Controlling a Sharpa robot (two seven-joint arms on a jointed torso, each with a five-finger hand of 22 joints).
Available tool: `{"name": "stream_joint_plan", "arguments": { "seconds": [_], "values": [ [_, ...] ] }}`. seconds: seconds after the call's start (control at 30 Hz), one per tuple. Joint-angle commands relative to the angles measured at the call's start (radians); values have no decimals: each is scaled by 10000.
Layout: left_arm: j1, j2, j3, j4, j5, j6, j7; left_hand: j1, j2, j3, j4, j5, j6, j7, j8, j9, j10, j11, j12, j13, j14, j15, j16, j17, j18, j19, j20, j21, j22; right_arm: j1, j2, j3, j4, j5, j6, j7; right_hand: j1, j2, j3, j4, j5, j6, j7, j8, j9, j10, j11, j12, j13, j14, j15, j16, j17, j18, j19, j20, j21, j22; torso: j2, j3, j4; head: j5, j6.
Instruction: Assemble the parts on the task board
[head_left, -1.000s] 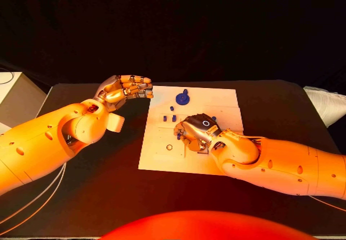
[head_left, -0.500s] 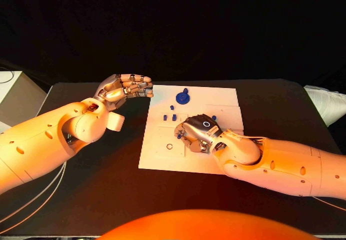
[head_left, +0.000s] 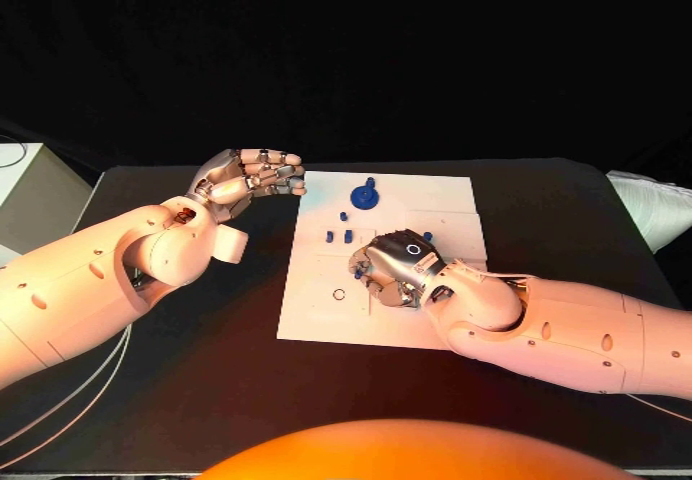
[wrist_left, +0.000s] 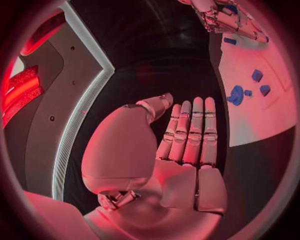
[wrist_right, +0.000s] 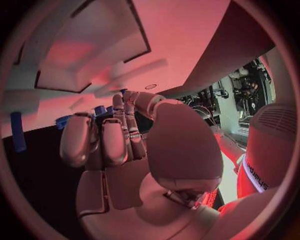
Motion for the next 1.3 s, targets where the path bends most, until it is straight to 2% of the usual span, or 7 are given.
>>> {"name": "stream_joint_plan", "arguments": {
  "seconds": [0.03, 0.33, 0.7, 0.87, 0.93, 1.03, 1.3],
  "values": [
    [-2, 6, 8, 13, 12, 124, 29, 70, -5, -64, 10, 22, 5, 84, 9, -17, -43, 28, -65, 0, 31, 36, -50, 12, 14, 36, 43, -69, -8, -13, -15, -4, 9, -136, -196, -25, -46, -176, -25, 81, -162, -260, 49, -200, -78, -439, 67, -13, -95, 126, 105, -112, -206, 166, -201, 64, -441, -423, 5, 2, 1, -12, 9],
    [-2, 8, 8, 4, 12, 170, -7, 69, -9, -68, 11, 22, -7, 93, 1, -26, -61, 38, -85, 0, 23, 46, -93, 19, 14, 34, 51, -111, -37, -13, -62, -4, 69, -136, -729, -78, 45, -268, -542, 19, -387, -718, -70, -579, -227, -1056, 125, -5, -117, -36, 138, -492, -847, 328, -480, 130, -1298, -1206, 2, -2, 5, -36, 26],
    [-2, 17, 7, -12, 12, 199, -22, 70, -7, -68, 11, 21, -8, 94, 0, -29, -67, 41, -91, 0, 21, 49, -108, 22, 13, 34, 55, -125, -48, -13, -176, -3, 182, -136, -938, -164, 67, -259, -607, 14, -383, -739, -68, -607, -240, -1098, 128, -1, -113, -36, 139, -495, -856, 334, -485, 134, -1346, -1244, 9, -4, 7, -63, 47],
    [-3, 16, 7, -11, 12, 204, -10, 73, -4, -67, 11, 22, -7, 94, 1, -30, -69, 42, -94, 0, 21, 50, -116, 23, 13, 34, 56, -134, -54, 21, -559, 50, 511, 149, -1062, -146, 107, -230, -590, 80, -284, -652, -35, -616, -252, -815, 80, 127, -46, 0, 109, -429, -793, 303, -377, 109, -1226, -1102, 1, -7, -3, -128, 123],
    [-3, 8, 6, -12, 12, 208, 3, 73, -4, -67, 11, 22, -7, 94, 1, -30, -69, 42, -94, 0, 21, 50, -116, 23, 13, 34, 56, -134, -54, 109, -769, 103, 662, 558, -960, -64, 119, -245, -496, 120, -251, -611, 0, -629, -259, -580, 37, 189, -11, 29, 74, -365, -726, 264, -274, 77, -1064, -926, -6, -10, -8, -160, 152],
    [-3, -6, 6, -15, 12, 204, 27, 72, -4, -68, 11, 21, -6, 93, 1, -31, -70, 42, -96, 1, 21, 51, -122, 25, 13, 34, 58, -141, -59, 406, -1151, 168, 862, 1535, -549, 175, 125, -252, -388, 145, -210, -607, 48, -658, -268, -333, 9, 236, 14, 68, 44, -263, -601, 214, -156, 48, -854, -705, -9, -7, -21, -181, 188],
    [-5, -26, 4, -24, -9, 188, 67, 70, -9, -74, 11, 21, -4, 88, 2, -33, -65, 40, -97, 4, 28, 52, -135, 31, 13, 34, 62, -158, -72, 1400, -2028, 257, 894, 3596, 1254, 936, -32, -297, -764, 107, 250, -618, 58, -693, -246, -282, 20, 97, -5, 200, 58, 123, -136, 110, 57, 48, -411, -234, -20, -3, -25, -312, 306]
  ]
}}
